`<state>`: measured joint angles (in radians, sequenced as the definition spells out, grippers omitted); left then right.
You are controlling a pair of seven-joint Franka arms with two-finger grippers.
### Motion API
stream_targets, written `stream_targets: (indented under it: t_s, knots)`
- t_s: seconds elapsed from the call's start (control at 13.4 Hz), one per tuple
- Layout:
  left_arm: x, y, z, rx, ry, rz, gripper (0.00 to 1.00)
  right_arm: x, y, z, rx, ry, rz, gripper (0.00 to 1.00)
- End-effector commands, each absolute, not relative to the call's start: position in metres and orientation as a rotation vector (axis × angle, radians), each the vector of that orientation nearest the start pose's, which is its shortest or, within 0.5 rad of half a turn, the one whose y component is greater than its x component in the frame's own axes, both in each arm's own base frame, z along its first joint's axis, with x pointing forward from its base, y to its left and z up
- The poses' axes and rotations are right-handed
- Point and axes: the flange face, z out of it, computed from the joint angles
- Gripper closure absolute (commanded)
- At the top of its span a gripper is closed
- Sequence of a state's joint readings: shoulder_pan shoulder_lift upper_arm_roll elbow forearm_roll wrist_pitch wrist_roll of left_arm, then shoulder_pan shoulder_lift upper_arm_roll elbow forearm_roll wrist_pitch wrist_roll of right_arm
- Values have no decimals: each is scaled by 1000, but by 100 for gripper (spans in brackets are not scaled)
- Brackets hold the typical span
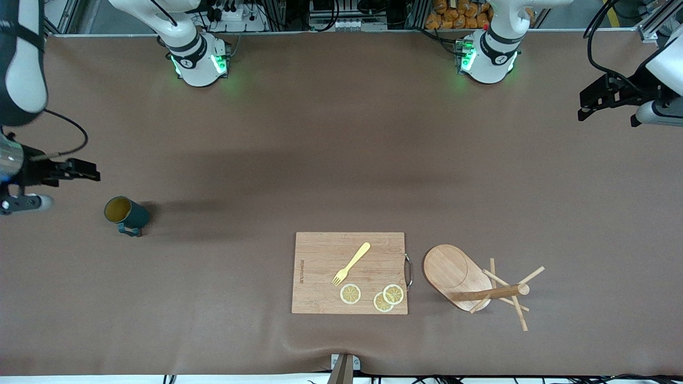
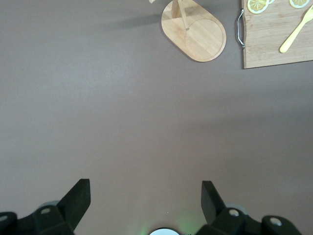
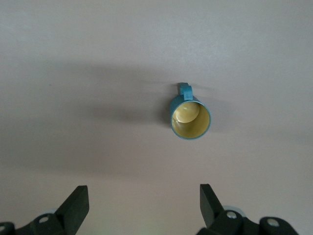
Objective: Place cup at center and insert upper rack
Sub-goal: 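Reach the right gripper down to the teal mug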
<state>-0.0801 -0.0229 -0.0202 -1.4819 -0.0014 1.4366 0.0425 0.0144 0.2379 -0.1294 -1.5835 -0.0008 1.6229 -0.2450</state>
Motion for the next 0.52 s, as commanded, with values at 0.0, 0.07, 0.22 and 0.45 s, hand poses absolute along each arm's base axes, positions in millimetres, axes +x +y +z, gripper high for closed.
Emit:
stream_targets:
  t_s: [0.0,0.07,0.22,0.45]
  knots:
    - [530,-60,668,-3138,228,39,0,616,-66,452,-3118,-182,338,0]
    - [532,-66,664,-3136,242,51,0,620,-68,437,-3116,-177,350,0]
    - [531,-71,663,-3133,259,51,0,624,-70,404,-3119,-186,346,0]
    - [531,-71,663,-3134,264,51,0,617,-78,358,-3139,-161,260,0]
